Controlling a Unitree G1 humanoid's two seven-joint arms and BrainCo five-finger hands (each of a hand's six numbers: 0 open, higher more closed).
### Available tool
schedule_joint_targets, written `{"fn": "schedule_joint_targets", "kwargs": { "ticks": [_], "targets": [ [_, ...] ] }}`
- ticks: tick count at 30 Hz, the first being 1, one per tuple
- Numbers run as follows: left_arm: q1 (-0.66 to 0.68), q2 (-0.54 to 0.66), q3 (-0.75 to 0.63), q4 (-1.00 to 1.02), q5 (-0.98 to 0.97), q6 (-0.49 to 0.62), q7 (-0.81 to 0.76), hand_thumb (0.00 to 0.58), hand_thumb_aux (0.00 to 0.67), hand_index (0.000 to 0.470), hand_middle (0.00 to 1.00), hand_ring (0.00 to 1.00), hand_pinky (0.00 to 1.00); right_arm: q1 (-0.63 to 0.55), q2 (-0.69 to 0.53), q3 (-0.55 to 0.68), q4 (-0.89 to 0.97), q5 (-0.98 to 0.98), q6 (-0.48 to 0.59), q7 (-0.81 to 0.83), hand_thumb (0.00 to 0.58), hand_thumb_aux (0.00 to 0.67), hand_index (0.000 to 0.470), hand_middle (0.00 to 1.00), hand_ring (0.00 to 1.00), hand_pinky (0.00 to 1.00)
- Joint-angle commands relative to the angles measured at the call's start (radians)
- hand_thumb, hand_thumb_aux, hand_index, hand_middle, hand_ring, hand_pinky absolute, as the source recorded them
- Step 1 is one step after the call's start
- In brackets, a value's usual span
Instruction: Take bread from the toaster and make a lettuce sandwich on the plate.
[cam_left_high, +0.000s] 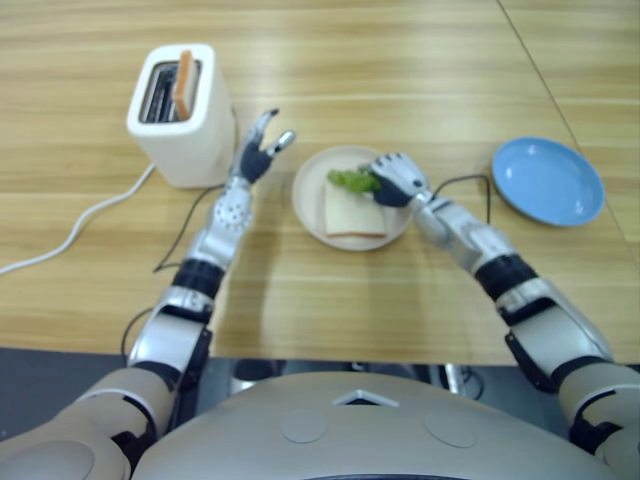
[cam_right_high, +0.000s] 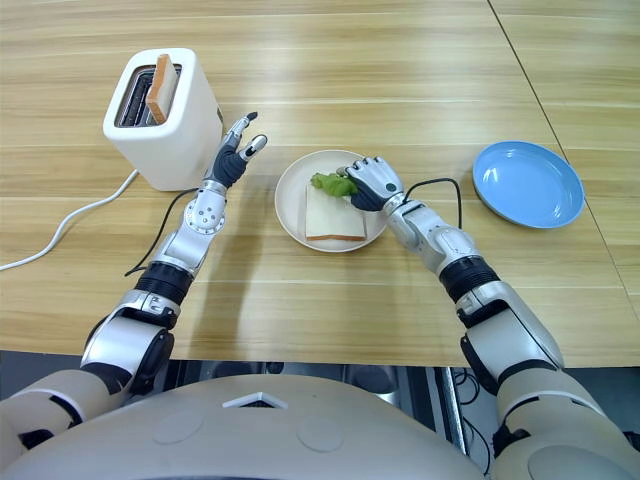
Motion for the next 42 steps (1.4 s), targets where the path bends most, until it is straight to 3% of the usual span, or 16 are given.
{"fn": "schedule_joint_targets", "kwargs": {
  "ticks": [1, 7, 8, 13, 21, 22, 23, 24, 35, 42],
  "targets": [
    [-0.004, 0.007, -0.006, 0.039, 0.009, 0.000, 0.007, 0.000, 0.000, 0.000, 0.00, 0.00, 0.00, 0.012, 0.000, -0.003, -0.006, -0.003, 0.002, 0.010, 0.580, 0.670, 0.460, 0.60, 0.60, 0.60],
    [-0.002, 0.007, -0.013, 0.041, 0.019, 0.001, 0.016, 0.000, 0.000, 0.000, 0.00, 0.00, 0.00, 0.032, -0.002, 0.004, -0.029, -0.019, 0.012, 0.018, 0.580, 0.670, 0.460, 0.65, 0.65, 0.65],
    [-0.001, 0.007, -0.013, 0.041, 0.020, 0.002, 0.018, 0.000, 0.000, 0.000, 0.00, 0.00, 0.00, 0.039, -0.004, 0.004, -0.041, -0.019, 0.010, 0.024, 0.580, 0.670, 0.460, 0.75, 0.75, 0.75],
    [-0.005, 0.005, -0.017, 0.061, 0.020, -0.001, 0.023, 0.000, 0.000, 0.000, 0.00, 0.00, 0.00, 0.102, -0.018, 0.005, -0.151, -0.025, -0.001, 0.069, 0.580, 0.670, 0.460, 0.84, 0.84, 0.84],
    [-0.011, 0.004, -0.025, 0.087, 0.022, 0.002, 0.028, 0.000, 0.000, 0.000, 0.00, 0.00, 0.00, 0.177, -0.040, -0.007, -0.280, -0.054, 0.029, 0.117, 0.580, 0.670, 0.460, 0.82, 0.82, 0.82],
    [-0.012, 0.003, -0.025, 0.090, 0.023, 0.002, 0.029, 0.000, 0.000, 0.000, 0.00, 0.00, 0.00, 0.182, -0.043, -0.007, -0.289, -0.063, 0.036, 0.117, 0.454, 0.357, 0.245, 0.19, 0.19, 0.19],
    [-0.013, 0.003, -0.026, 0.094, 0.024, 0.003, 0.029, 0.000, 0.000, 0.000, 0.00, 0.00, 0.00, 0.187, -0.048, -0.007, -0.296, -0.073, 0.046, 0.120, 0.049, 0.029, 0.020, 0.00, 0.00, 0.00],
    [-0.014, 0.003, -0.027, 0.097, 0.025, 0.003, 0.030, 0.000, 0.000, 0.000, 0.00, 0.00, 0.00, 0.191, -0.051, -0.007, -0.301, -0.078, 0.053, 0.125, 0.000, 0.000, 0.000, 0.00, 0.00, 0.00],
    [-0.011, 0.010, -0.027, 0.096, 0.030, 0.007, 0.032, 0.000, 0.000, 0.000, 0.00, 0.00, 0.00, 0.266, -0.138, -0.081, -0.394, -0.054, 0.108, 0.197, 0.000, 0.000, 0.000, 0.00, 0.00, 0.00],
    [0.029, 0.034, -0.017, -0.055, 0.038, -0.024, 0.041, 0.000, 0.000, 0.000, 0.00, 0.00, 0.00, 0.424, -0.290, -0.324, -0.698, 0.048, 0.141, 0.270, 0.000, 0.000, 0.000, 0.00, 0.00, 0.00]
  ]
}}
